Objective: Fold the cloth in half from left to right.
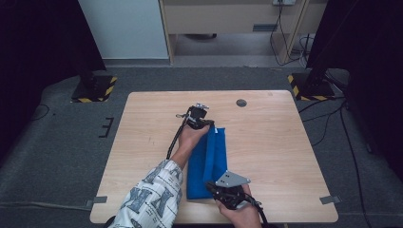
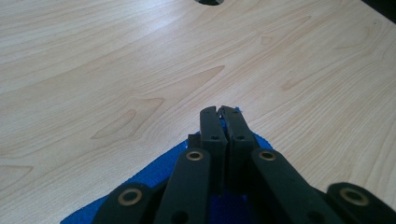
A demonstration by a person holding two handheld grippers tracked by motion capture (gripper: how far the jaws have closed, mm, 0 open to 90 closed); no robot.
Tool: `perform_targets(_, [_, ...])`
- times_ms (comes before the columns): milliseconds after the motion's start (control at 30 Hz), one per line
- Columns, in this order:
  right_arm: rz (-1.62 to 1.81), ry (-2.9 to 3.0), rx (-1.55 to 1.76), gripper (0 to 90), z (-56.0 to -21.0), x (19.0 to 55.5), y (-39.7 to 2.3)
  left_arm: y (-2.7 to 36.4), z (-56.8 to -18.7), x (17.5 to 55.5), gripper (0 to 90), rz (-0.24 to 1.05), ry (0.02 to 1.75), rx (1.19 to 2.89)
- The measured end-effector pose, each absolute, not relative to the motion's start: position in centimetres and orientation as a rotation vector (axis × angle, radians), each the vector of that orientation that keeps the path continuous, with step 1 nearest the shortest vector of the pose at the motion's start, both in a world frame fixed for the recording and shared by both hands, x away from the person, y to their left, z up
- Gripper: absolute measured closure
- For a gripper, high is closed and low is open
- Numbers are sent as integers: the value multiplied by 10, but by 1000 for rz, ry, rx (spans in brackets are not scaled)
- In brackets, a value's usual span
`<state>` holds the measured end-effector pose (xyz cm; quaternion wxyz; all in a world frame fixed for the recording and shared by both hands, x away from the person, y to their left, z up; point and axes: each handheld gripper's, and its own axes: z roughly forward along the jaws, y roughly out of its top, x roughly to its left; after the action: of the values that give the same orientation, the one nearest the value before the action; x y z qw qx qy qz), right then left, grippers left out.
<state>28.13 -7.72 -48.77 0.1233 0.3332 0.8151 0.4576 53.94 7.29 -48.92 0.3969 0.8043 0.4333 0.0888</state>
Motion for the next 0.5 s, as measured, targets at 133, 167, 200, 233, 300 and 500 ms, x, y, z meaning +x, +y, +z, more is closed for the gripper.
perform_targets(133, [1331, 2377, 984, 863, -490, 282, -79, 74, -490, 541, 884, 227, 1106, 2033])
perform_targets(167, [1330, 2375, 987, 863, -490, 282, -80, 74, -490, 541, 884, 227, 1107, 2033])
perform_targets(200, [1328, 2374, 986, 862, -490, 282, -81, 74, -490, 541, 884, 227, 1109, 2030])
perform_targets(233, [1323, 2375, 986, 861, -491, 282, -81, 74, -490, 541, 884, 229, 1109, 2029])
perform_targets(300, [1306, 2380, 993, 860, -492, 283, -84, 73, -492, 542, 884, 224, 1110, 2031])
perform_targets(500, [1296, 2381, 1009, 861, -496, 282, -87, 72, -499, 544, 883, 217, 1126, 2047])
